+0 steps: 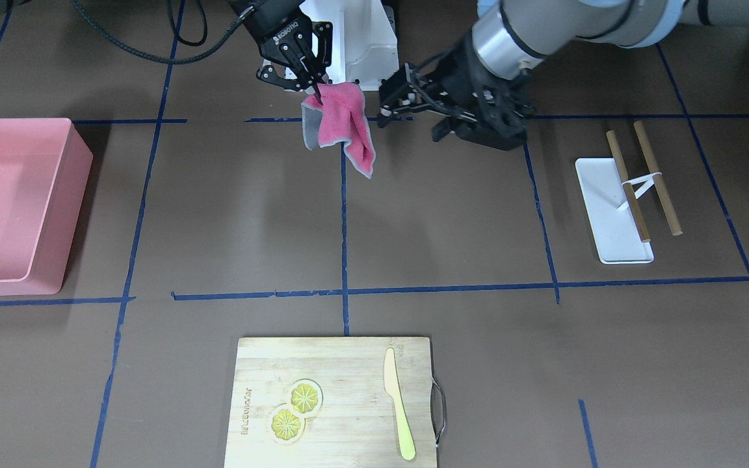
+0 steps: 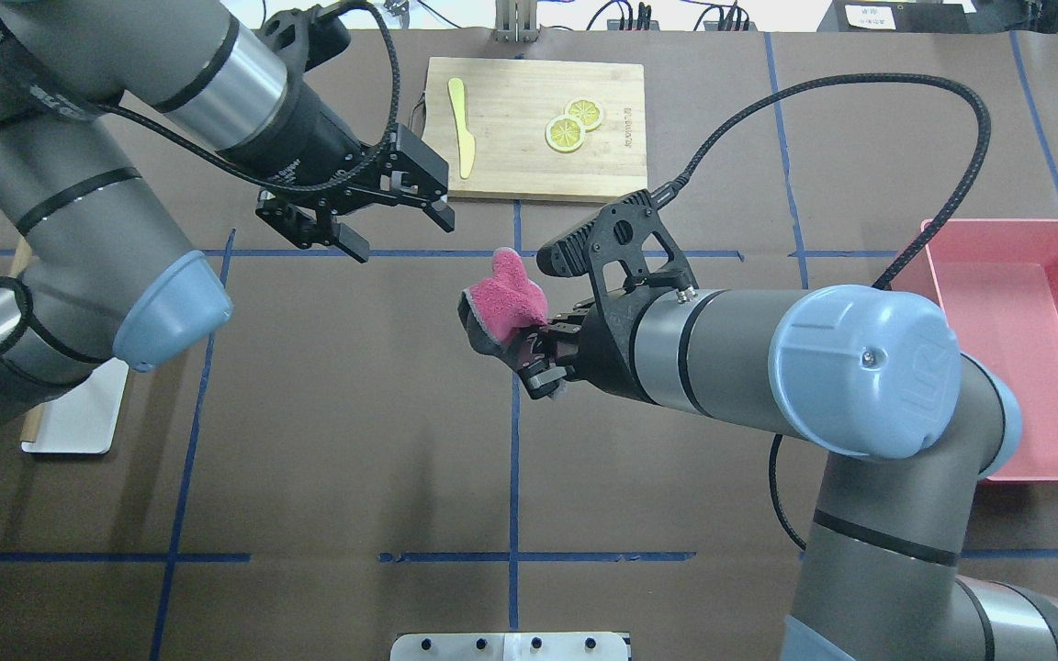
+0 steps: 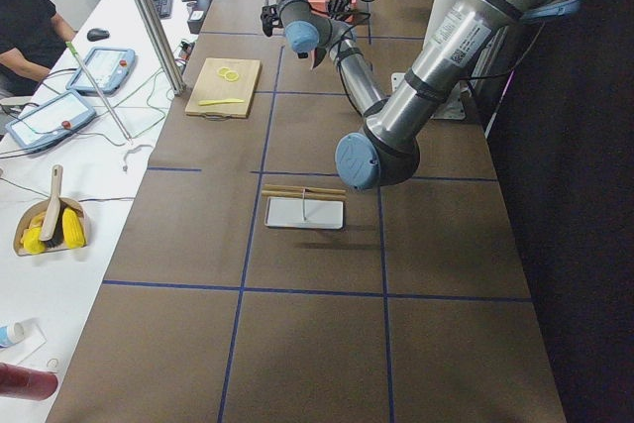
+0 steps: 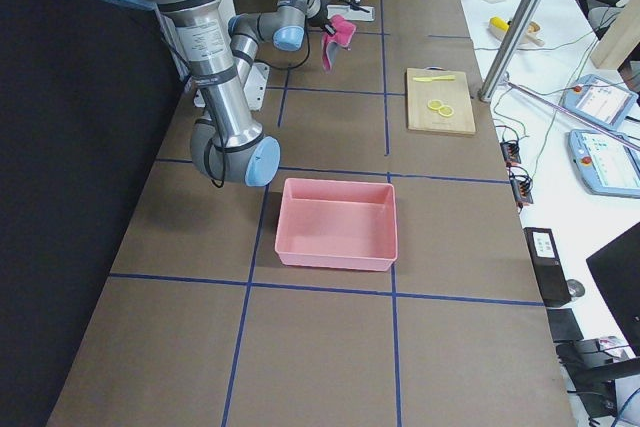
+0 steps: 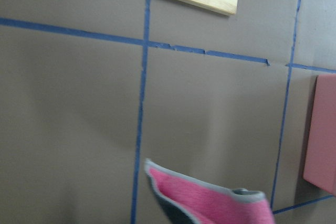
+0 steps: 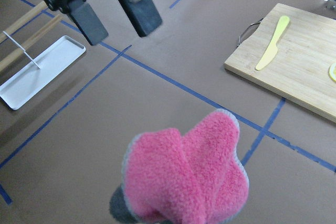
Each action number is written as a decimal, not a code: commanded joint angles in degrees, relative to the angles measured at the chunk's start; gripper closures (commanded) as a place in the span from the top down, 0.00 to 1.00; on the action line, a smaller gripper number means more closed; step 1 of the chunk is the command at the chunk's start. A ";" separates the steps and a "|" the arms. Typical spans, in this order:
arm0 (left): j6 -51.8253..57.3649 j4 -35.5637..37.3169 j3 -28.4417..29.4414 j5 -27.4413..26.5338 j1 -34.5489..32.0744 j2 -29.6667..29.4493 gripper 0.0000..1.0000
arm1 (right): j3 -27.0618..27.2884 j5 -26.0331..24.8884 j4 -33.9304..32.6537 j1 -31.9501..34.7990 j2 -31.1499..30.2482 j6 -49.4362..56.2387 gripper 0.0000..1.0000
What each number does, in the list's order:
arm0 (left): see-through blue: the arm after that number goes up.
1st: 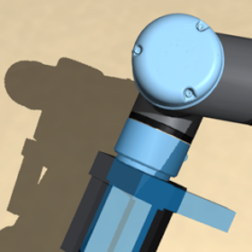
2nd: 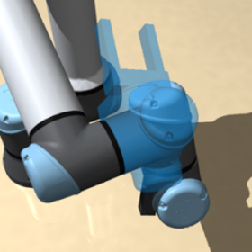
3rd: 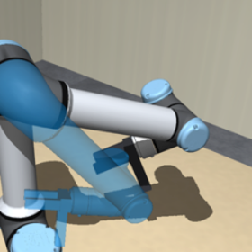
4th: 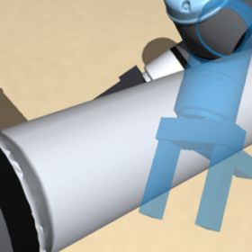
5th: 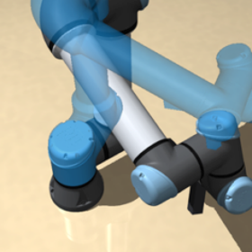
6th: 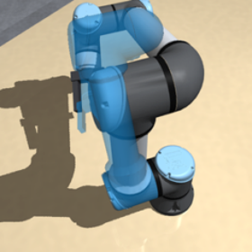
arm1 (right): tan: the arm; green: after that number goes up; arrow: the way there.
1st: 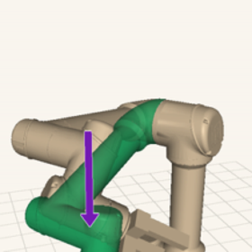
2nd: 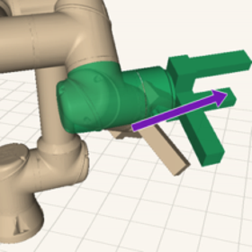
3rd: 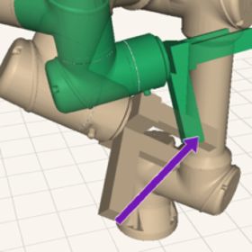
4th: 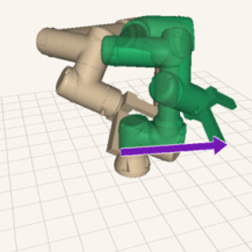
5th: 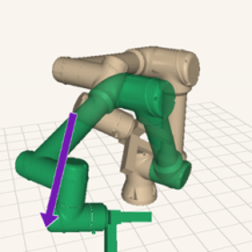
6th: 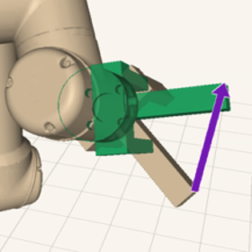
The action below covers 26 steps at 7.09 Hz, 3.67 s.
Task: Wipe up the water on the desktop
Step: 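Open the left gripper and withdraw it while right gripper lowers cloth to table, then press the cloth onto the table surface with the right gripper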
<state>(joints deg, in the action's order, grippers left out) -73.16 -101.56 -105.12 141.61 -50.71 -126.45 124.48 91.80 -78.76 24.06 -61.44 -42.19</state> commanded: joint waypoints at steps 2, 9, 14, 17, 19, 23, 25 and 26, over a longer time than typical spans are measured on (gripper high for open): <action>14.13 5.38 -1.14 3.24 -8.16 4.45 1.00 | 8.92 8.61 -20.83 7.10 -1.05 0.00 0.00; 57.57 26.14 -7.39 -9.33 -19.07 16.13 1.00 | -7.27 26.41 -18.34 4.26 -1.66 -9.72 0.00; 59.27 26.06 -7.65 -9.42 -19.70 17.73 1.00 | -17.84 27.28 -6.58 8.34 -7.73 -14.85 0.00; 59.27 26.15 -8.17 -9.42 -19.78 17.73 1.00 | -25.84 32.03 -6.49 19.24 -7.73 -13.97 0.00; 59.27 26.15 -8.09 -9.42 -20.04 17.73 1.00 | -29.11 32.21 -6.58 22.86 -7.73 -13.10 0.00; 69.41 28.76 -5.47 -9.42 -26.26 20.27 1.00 | -27.37 32.03 -6.31 17.96 -6.85 -15.45 0.00; 80.48 29.75 -0.12 -9.42 -31.97 20.37 1.00 | -22.90 31.86 -6.23 10.96 -6.68 -22.81 0.00; 85.85 29.58 3.22 -9.51 -34.70 20.28 1.00 | -21.75 31.60 -6.23 6.92 -6.50 -27.20 0.00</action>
<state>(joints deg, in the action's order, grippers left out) 5.79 -72.03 -105.83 132.17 -81.83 -106.16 100.72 123.64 -85.03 35.84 -68.13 -64.32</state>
